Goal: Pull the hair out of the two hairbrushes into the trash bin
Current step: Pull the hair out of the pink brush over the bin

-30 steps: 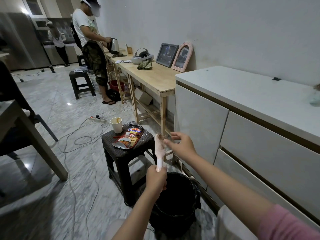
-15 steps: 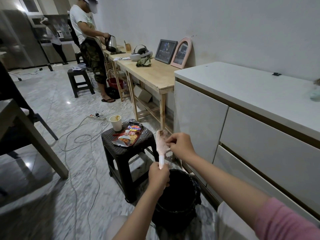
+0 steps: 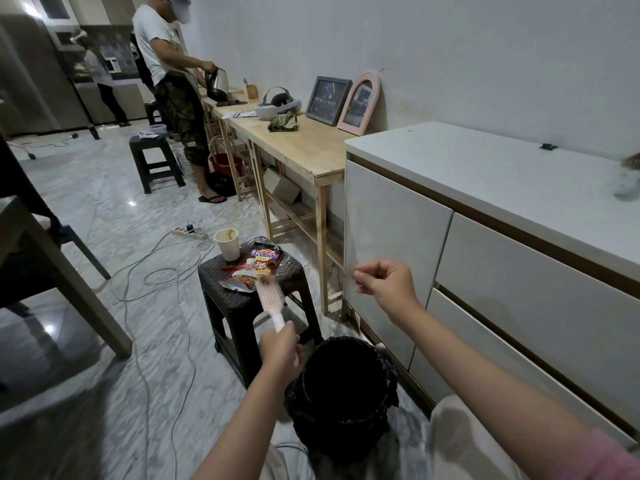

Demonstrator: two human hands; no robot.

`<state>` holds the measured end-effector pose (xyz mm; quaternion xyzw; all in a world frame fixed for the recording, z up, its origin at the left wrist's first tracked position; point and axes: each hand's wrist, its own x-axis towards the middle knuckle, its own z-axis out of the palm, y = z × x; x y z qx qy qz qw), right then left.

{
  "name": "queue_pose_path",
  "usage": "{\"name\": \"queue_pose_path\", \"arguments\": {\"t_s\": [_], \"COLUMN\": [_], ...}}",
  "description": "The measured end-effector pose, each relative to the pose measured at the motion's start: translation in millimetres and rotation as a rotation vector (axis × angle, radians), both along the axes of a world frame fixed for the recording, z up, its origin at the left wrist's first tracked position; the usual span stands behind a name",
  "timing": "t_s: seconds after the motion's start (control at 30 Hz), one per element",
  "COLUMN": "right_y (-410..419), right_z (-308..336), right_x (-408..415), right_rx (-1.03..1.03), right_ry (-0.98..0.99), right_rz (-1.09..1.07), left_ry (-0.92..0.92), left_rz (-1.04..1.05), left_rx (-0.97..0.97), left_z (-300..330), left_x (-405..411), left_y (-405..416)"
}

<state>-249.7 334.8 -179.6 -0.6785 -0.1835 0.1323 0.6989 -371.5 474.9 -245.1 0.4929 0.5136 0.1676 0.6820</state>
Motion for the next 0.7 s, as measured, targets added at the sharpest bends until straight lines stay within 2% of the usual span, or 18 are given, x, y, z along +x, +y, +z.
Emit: {"name": "queue_pose_path", "arguments": {"t_s": [0.13, 0.4, 0.57, 0.7], "right_y": [-11, -14, -5, 2], "right_z": [-3, -22, -32, -31], "right_x": [12, 29, 32, 29], "right_rx": [0.044, -0.211, -0.504, -0.653], "right_ry": [0.069, 0.044, -0.003, 0.006], "right_rz": [-0.081, -0.247, -0.147, 0.010], "left_ry": [0.036, 0.068, 0.060, 0.035], "left_rz": [0.085, 0.161, 0.108, 0.037], "left_rx": [0.034, 0.083, 0.144, 0.197], "left_z": [-3, 1, 6, 14], "left_x": [-4, -9, -8, -7], "left_y": [14, 19, 12, 3]}}
